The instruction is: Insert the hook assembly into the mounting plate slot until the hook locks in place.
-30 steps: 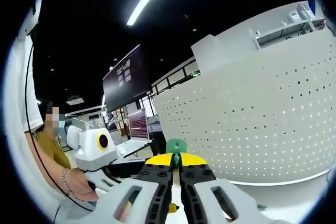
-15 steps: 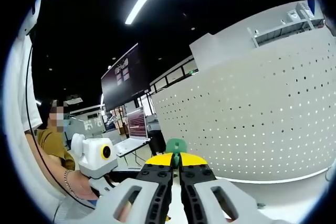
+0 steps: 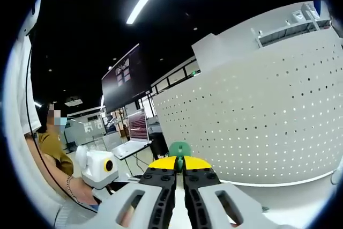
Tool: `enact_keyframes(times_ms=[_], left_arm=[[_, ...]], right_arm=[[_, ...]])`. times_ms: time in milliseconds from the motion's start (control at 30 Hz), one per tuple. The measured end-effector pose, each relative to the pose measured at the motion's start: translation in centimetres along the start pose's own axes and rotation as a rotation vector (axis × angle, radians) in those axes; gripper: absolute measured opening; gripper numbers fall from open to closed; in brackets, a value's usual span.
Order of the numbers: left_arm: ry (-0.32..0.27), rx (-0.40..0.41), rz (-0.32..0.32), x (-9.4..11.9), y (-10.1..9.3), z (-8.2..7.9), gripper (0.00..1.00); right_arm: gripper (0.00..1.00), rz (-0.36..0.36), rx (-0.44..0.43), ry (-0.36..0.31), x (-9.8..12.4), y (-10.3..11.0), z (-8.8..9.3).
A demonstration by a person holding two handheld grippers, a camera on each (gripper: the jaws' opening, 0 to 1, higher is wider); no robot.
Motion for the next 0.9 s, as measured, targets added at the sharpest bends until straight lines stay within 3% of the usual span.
enact_keyframes(times_ms=[533,733,900], left_arm=[[0.029,-0.019,0.001,0.3,0.0,1.4,0.75],[0.022,-0.031,0.004,0.4,-0.1,1.6,0.75],[0.013,-0.017,0.007,0.5,-0.1,1.6,0.74]], right_arm=[[0.01,0.026,0.018,0.002,-0.2,-0.1,-0.6],[0.01,0.135,0.131,0.004,-1.1,-1.2,-2.7],[0.01,0.202,0.166,-0.002,-2.2,-2.0,-3.7]])
Point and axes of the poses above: the point that each gripper's makers call its tool centre point, and the gripper's own axes: x roughly backward along the fingers, y roughly to its left, z roughly out of its underside, the point moved 9 cm from there along x, roughly backward along the fingers, and after that the axes turned 7 degrees about -z, right-handed, at the moved point
